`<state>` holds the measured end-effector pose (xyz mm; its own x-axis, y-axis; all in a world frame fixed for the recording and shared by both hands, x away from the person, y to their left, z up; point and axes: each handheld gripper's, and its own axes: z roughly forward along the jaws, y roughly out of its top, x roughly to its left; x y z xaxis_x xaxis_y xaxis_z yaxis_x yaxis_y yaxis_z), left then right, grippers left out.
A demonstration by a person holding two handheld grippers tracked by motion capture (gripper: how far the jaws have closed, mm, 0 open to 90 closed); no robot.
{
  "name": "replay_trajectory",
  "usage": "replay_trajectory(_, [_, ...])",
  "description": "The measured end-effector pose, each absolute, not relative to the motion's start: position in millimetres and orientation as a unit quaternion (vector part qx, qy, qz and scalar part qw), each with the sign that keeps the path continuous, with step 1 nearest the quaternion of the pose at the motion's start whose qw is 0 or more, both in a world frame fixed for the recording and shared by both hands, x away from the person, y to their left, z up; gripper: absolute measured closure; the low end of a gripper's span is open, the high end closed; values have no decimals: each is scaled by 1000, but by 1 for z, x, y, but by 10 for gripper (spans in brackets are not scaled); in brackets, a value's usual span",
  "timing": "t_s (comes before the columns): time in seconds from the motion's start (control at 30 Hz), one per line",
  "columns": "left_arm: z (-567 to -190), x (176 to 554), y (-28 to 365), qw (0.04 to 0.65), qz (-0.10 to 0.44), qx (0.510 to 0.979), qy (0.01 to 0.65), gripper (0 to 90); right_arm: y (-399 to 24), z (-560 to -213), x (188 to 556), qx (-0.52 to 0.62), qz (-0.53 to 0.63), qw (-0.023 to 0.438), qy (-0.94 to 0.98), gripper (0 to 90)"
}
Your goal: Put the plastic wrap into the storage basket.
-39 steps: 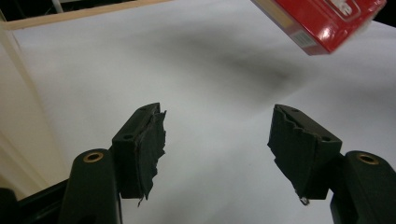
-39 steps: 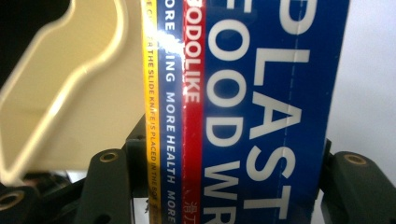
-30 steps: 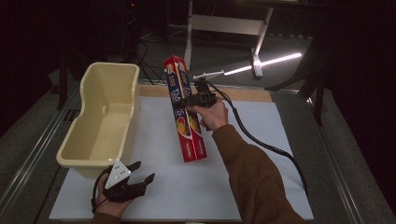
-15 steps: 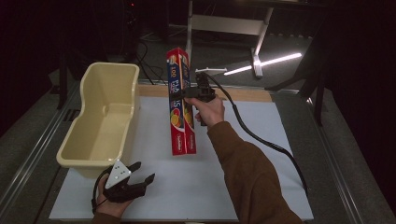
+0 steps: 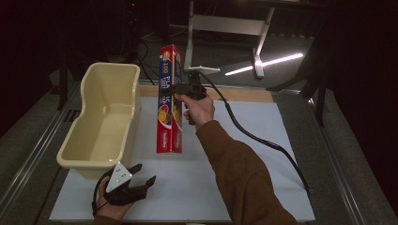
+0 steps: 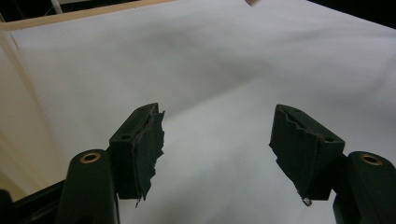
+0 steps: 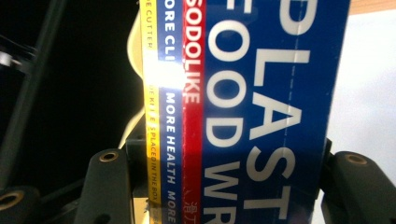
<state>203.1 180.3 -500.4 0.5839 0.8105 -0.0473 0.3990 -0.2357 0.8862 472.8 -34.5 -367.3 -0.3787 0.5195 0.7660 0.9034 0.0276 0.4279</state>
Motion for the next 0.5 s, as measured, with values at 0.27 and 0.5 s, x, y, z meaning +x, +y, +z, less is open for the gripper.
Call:
replay_trajectory(0.27, [-501,202,180,469,220,756,400,339,-21,-371,471,-529,-487,249,-649,405])
replay_trajectory(0.5, [-500,202,178,470,220,758,396,340,-12,-374,470,-536,-506,280,-615,404])
